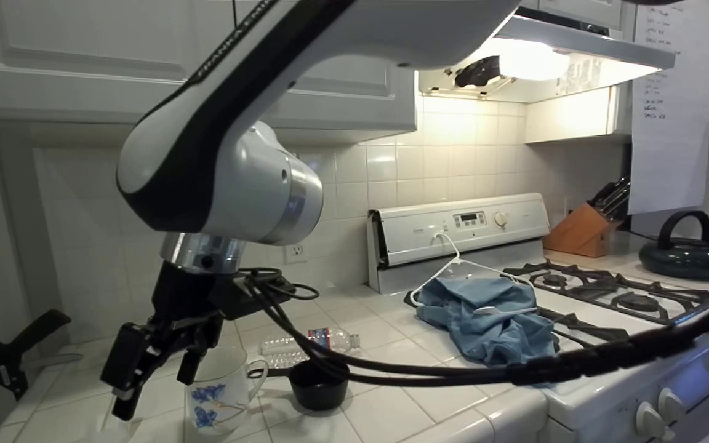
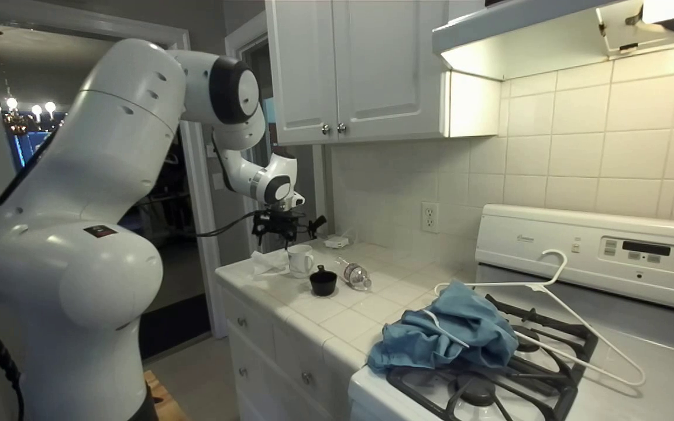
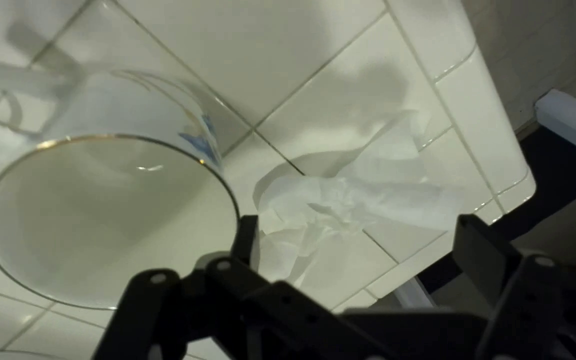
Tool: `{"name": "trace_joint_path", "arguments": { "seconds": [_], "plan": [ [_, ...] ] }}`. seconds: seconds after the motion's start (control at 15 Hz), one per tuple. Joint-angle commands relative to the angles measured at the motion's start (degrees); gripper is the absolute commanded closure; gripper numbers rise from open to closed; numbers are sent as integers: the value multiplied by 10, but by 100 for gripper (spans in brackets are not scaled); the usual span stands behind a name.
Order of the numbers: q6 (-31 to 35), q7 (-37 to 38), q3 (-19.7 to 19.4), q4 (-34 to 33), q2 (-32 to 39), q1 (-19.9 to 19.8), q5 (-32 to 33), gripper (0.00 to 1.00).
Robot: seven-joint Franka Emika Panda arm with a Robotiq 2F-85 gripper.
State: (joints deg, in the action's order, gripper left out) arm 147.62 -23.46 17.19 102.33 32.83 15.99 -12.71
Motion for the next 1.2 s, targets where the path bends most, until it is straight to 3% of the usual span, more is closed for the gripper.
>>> {"name": "trace_joint_path", "arguments": {
  "seconds": [0.0,0.53,1.13],
  "plan": [
    [-56,-10,24,-124,80,5,56,0],
    [-191,-36,28,-281,189,48,119,0],
    [-324,-88,30,-410,243,70,142,0]
  ]
}}
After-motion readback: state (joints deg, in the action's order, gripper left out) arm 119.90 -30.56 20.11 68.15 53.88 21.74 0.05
